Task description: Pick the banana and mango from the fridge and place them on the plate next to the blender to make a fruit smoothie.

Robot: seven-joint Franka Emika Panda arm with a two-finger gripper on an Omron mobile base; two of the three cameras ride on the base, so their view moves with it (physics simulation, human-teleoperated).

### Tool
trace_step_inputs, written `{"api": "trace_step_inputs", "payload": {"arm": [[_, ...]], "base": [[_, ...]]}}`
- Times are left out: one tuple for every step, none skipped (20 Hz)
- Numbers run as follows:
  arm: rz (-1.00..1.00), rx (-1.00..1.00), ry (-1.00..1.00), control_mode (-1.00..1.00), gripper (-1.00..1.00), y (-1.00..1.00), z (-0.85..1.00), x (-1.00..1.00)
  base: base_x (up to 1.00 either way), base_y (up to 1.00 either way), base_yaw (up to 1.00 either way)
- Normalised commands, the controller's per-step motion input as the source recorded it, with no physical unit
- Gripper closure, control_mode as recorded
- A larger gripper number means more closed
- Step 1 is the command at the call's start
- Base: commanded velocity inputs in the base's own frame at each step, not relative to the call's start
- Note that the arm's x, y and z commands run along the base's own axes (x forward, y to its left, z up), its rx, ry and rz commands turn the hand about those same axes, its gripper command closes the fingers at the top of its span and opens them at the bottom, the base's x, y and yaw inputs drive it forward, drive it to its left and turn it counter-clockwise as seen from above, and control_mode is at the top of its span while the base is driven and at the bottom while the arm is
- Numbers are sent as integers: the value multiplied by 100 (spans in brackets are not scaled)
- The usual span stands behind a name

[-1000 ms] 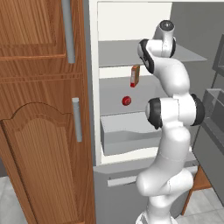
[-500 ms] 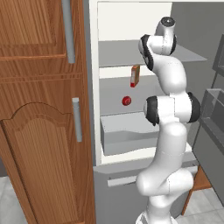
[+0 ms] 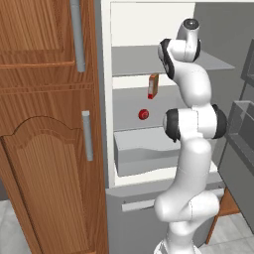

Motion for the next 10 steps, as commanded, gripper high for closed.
{"api": "trace_step_inputs", "payload": {"arm": [[0,-3,-9,-100,100,0,-11,0],[0,-1,-7,-100,100,0,-8,0],[0,0,-5,-100,100,0,-4,0],[0,-1,-7,-100,100,0,0,0],[0,0,-9,-100,100,0,0,-21],[0,-1,-14,-100,100,0,0,-43],[0,-1,-17,-100,100,0,0,-71],[0,0,-17,-100,100,0,0,-84],[0,0,-17,-100,100,4,0,-90],[0,0,-18,-100,100,9,0,-96]], "base": [[0,0,0],[0,0,0],[0,0,0],[0,0,0],[0,0,0],[0,0,0],[0,0,0],[0,0,0],[0,0,0],[0,0,0]]}}
